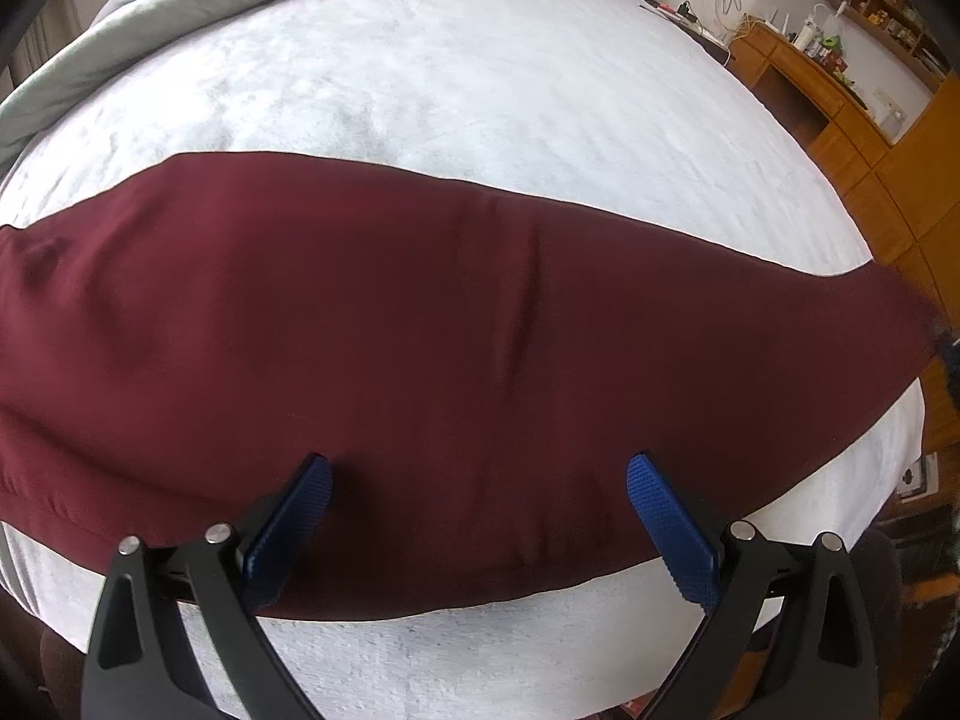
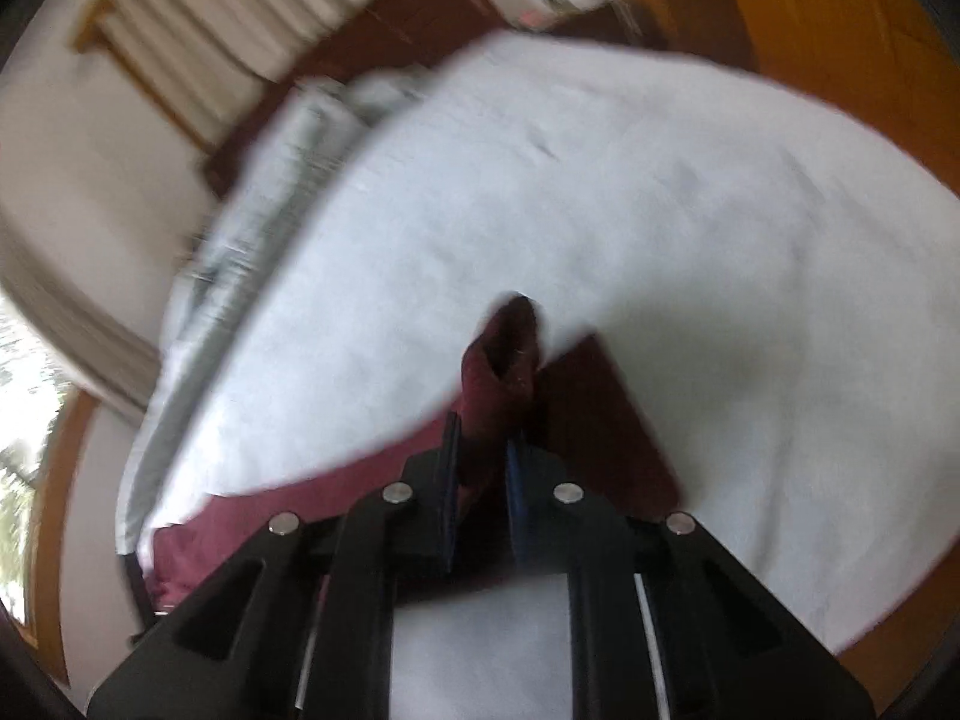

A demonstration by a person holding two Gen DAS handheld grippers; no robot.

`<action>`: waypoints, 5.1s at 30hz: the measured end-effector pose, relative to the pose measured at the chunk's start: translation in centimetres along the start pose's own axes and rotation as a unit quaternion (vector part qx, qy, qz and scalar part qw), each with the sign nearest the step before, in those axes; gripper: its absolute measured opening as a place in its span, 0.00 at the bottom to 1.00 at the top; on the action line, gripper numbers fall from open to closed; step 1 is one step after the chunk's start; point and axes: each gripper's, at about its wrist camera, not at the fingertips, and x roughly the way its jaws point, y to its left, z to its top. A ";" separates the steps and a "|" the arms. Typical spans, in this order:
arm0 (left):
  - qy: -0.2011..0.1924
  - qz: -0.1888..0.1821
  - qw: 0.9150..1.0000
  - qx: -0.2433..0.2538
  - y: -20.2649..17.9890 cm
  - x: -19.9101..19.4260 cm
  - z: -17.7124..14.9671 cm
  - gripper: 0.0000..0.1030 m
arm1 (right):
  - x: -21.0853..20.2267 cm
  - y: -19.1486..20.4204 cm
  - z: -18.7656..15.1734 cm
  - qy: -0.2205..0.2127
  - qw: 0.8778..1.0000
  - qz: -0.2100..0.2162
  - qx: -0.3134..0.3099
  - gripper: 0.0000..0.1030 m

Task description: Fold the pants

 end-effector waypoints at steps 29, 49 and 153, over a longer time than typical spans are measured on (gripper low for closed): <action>0.004 0.002 1.000 -0.014 -0.1 -0.4 -0.3 0.96 | 6.7 -4.4 -2.8 0.068 0.978 0.102 0.168 0.24; -0.006 0.004 1.000 -0.024 2.1 -1.3 -0.8 0.96 | 3.3 -2.5 -2.9 0.062 0.988 0.040 0.139 0.14; -0.064 0.008 0.994 -0.092 9.2 -7.7 -4.1 0.88 | 7.5 21.4 -11.7 0.186 0.974 0.052 -0.121 0.61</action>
